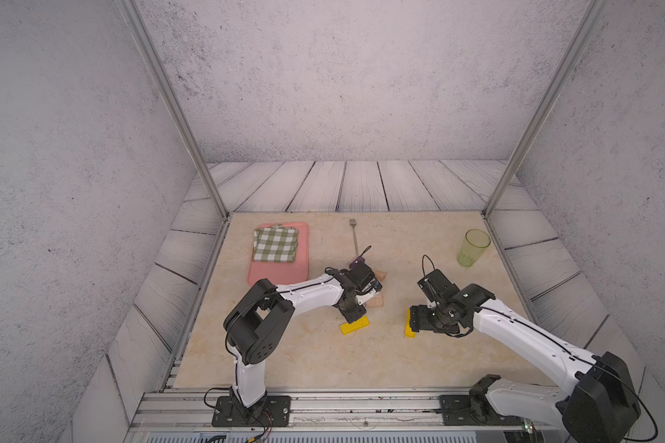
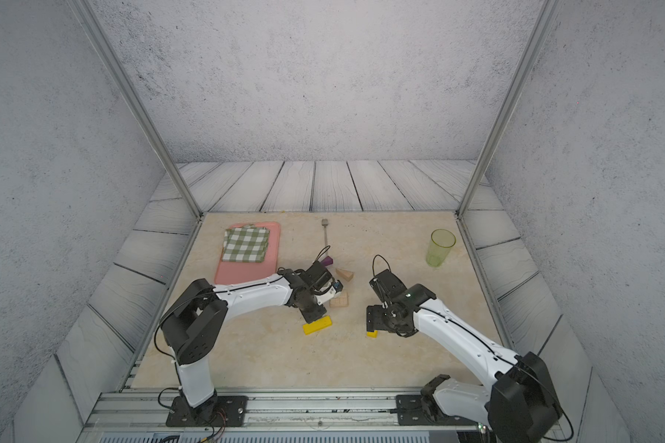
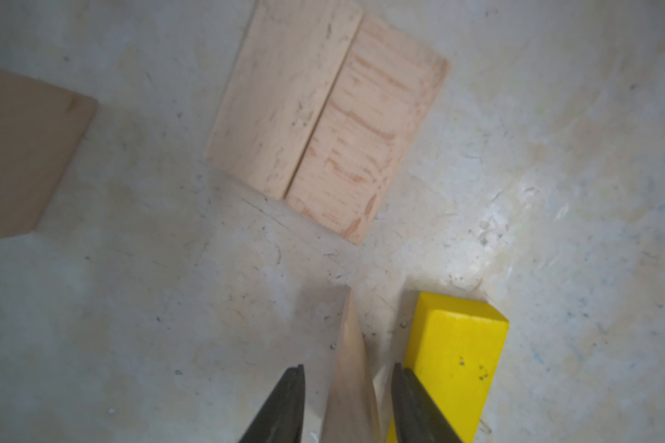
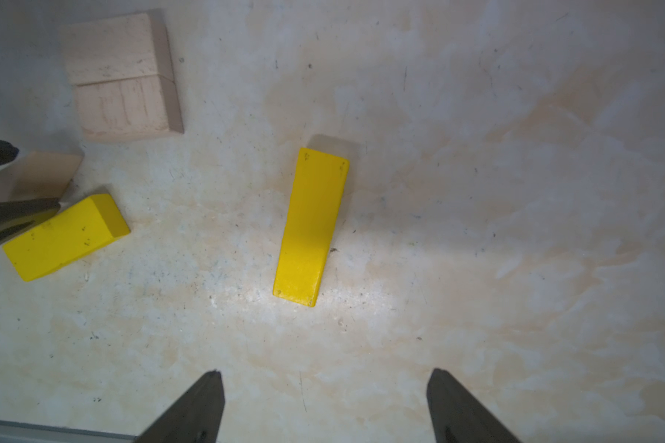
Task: Assemble a small pinwheel with building blocks
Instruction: Assemble the building block at the center of the board.
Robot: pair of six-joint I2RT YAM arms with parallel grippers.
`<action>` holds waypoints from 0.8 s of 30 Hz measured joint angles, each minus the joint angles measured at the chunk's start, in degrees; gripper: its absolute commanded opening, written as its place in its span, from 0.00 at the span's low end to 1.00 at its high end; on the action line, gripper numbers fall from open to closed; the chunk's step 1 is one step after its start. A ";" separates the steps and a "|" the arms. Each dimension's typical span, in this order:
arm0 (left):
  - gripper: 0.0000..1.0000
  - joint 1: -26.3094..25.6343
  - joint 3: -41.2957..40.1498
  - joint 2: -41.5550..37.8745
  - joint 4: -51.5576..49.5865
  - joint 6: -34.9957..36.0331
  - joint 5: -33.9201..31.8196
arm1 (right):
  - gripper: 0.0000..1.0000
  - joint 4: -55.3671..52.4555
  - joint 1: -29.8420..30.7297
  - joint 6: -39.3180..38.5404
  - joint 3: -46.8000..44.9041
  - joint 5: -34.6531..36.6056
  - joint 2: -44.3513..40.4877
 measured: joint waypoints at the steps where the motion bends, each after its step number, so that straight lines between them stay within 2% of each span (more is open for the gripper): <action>1: 0.50 0.00 0.00 0.00 0.22 -0.07 0.00 | 0.87 -0.02 -0.04 0.00 0.00 0.00 -0.02; 8: 0.58 0.02 -0.02 -1.20 1.29 -1.31 -0.11 | 0.87 -0.57 -0.20 -0.02 0.02 0.02 -0.70; 14: 0.62 0.59 -0.76 -11.41 3.74 -5.46 -1.27 | 0.87 -2.73 -0.24 -1.79 2.56 0.52 -1.51; 19: 0.63 4.42 -3.45 -22.58 5.90 -13.84 -2.27 | 0.87 -3.17 -0.26 -6.38 7.96 0.55 -0.20; 24: 0.63 11.63 -14.08 -33.94 6.99 -26.25 -3.28 | 0.86 -2.27 -0.24 -13.07 17.11 -0.26 8.66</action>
